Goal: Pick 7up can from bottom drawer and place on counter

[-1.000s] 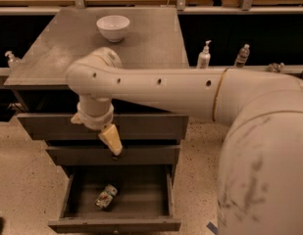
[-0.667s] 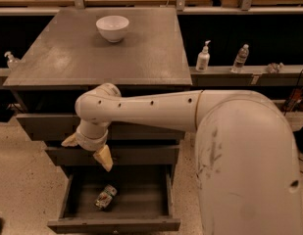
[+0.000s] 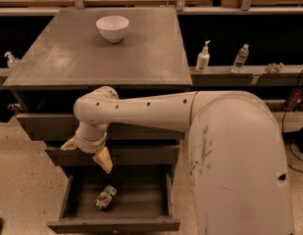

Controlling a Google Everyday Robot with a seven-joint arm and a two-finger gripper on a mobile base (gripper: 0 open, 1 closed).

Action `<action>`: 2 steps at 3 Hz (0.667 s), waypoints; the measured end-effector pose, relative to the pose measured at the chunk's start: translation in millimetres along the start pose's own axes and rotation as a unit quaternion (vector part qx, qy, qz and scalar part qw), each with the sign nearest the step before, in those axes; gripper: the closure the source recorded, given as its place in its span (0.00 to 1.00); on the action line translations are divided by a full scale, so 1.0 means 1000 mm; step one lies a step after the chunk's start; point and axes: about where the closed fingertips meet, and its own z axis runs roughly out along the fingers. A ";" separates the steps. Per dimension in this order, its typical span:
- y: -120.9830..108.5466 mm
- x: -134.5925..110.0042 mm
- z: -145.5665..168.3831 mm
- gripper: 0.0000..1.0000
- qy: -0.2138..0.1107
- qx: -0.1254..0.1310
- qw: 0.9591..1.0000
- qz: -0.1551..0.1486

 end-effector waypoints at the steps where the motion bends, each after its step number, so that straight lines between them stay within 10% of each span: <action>1: 0.006 -0.017 0.063 0.00 0.000 -0.023 0.999 -0.032; 2: 0.015 -0.034 0.134 0.00 0.031 -0.031 0.996 -0.077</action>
Offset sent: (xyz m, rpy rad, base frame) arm -0.0485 0.0661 -0.2106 -0.1517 -0.3237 0.2226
